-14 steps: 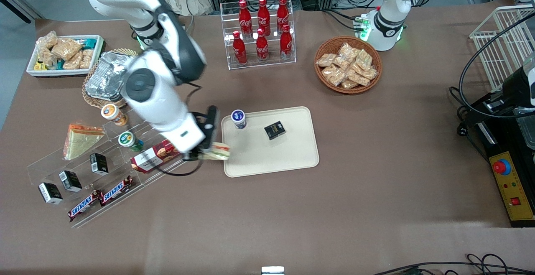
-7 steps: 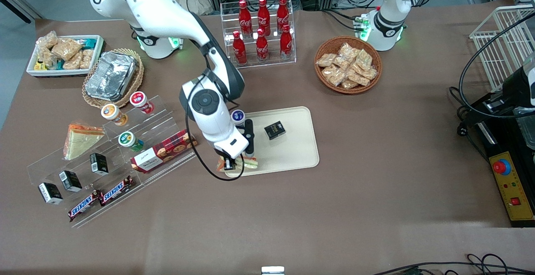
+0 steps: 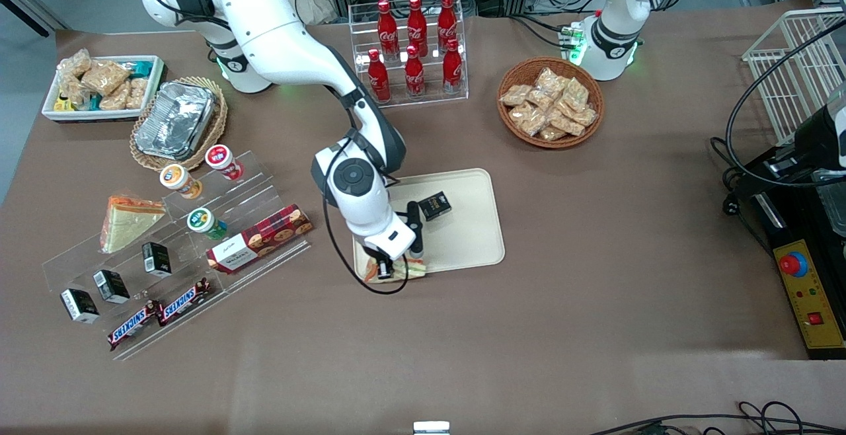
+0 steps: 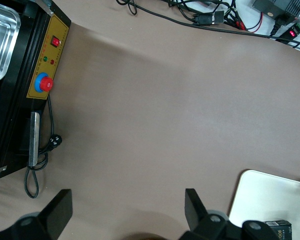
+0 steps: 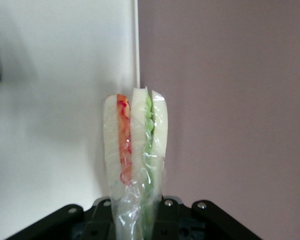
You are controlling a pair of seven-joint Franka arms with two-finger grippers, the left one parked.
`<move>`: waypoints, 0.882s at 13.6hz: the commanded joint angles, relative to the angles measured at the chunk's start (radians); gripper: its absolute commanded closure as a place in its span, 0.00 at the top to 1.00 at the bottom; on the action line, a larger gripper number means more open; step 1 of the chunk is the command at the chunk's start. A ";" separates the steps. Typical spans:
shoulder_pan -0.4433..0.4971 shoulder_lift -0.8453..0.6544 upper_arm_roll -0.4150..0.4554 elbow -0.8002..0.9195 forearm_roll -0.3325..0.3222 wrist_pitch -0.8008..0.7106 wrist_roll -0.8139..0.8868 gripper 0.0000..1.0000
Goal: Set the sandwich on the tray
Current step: 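Lower the sandwich onto the cream tray and open the right gripper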
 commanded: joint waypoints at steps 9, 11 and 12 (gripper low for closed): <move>0.100 0.064 0.009 0.035 0.018 0.059 0.040 0.00; 0.100 0.060 0.009 0.037 0.021 0.059 0.049 0.99; 0.100 0.054 0.009 0.037 0.020 0.059 0.063 0.99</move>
